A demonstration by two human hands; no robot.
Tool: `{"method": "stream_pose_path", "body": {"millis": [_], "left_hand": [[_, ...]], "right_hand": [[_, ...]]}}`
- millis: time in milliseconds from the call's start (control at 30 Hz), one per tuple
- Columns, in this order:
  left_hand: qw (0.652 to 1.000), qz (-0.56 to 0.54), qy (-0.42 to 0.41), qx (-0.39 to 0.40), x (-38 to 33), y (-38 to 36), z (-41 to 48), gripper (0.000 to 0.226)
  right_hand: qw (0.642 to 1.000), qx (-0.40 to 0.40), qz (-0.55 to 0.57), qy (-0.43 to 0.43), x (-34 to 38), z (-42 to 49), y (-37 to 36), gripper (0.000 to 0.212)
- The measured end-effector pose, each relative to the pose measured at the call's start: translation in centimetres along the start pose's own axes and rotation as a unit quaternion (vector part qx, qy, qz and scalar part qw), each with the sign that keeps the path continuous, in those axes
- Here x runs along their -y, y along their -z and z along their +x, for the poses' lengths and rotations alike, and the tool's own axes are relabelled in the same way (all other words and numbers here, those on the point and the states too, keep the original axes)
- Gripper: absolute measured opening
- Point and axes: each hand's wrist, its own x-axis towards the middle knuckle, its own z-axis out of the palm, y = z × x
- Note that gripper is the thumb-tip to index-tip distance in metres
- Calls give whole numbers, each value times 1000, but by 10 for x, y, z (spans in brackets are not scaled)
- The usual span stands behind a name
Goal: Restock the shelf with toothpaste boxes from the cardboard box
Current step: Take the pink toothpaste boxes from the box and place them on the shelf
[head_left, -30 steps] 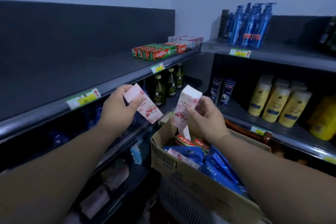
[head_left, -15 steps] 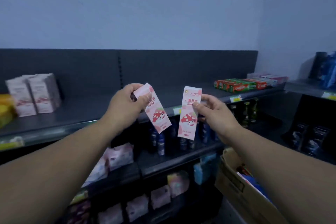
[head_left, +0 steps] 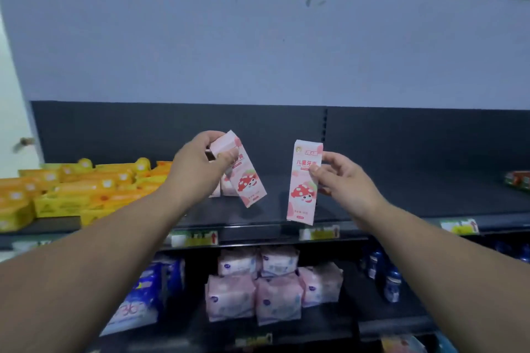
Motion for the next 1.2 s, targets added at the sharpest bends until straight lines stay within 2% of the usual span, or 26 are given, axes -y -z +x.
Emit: {"method": "stream_pose_path", "body": {"millis": [167, 367, 567, 833, 967, 1067, 1200], "left_hand": [[999, 45, 3, -5, 51, 47, 42, 30], [995, 54, 20, 80, 98, 54, 80, 28], [985, 69, 12, 155, 121, 41, 109, 31], [975, 129, -15, 178, 131, 23, 125, 41], [976, 152, -30, 155, 138, 16, 125, 48], [970, 180, -64, 148, 142, 13, 124, 49], [960, 227, -88, 140, 148, 12, 121, 52]], "right_hand": [[1000, 5, -23, 11, 1, 41, -71, 19], [997, 16, -73, -12, -14, 84, -120, 19], [993, 55, -102, -29, -34, 117, -138, 21], [987, 77, -130, -48, -42, 134, -144, 24], [983, 67, -167, -46, -49, 133, -148, 33], [972, 63, -225, -33, -52, 128, -151, 47], [971, 44, -235, -20, -56, 125, -160, 64]]}}
